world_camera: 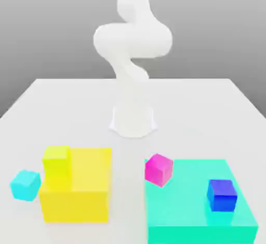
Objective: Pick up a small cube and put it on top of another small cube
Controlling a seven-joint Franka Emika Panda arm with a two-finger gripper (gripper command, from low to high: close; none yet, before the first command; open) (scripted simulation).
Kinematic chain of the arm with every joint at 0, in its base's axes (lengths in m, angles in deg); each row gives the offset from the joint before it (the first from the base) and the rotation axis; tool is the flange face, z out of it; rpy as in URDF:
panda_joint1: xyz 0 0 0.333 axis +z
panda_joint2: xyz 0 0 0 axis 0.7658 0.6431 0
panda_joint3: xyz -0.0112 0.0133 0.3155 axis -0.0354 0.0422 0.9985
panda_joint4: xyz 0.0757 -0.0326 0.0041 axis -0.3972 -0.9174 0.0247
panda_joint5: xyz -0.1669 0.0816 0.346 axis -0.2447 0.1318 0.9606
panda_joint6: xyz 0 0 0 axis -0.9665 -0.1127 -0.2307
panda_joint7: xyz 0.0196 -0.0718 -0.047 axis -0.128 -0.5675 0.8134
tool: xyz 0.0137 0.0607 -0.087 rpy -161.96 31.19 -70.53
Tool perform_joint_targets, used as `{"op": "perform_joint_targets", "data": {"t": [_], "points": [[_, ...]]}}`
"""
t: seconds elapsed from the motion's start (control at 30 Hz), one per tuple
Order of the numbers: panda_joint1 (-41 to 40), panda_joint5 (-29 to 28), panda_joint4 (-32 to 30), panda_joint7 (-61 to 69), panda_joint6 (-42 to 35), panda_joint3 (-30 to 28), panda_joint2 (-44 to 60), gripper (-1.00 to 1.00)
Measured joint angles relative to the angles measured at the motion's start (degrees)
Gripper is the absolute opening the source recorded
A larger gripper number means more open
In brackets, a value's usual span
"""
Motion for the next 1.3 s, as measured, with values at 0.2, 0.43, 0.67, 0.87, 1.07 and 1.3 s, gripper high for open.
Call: {"op": "perform_joint_targets", "data": {"t": [0.2, 0.43, 0.67, 0.87, 1.07, 1.3], "points": [[-7.56, 1.37, -3.82, -13.24, 6.0, -1.61, 12.84, 0.0], [-15.3, 2.15, -8.15, -28.83, 12.82, -4.17, 27.38, 0.0], [-23.1, 2.98, -12.48, -44.36, 19.65, -8.22, 41.9, 0.0], [-25.6, 6.7, -14.04, -50.65, 26.88, -9.46, 54.46, 0.0], [-28.47, 9.82, -12.77, -48.55, 32.72, -6.03, 61.74, -1.0], [-27.41, 8.11, -13.44, -49.88, 30.1, -7.47, 58.35, -1.0]]}}
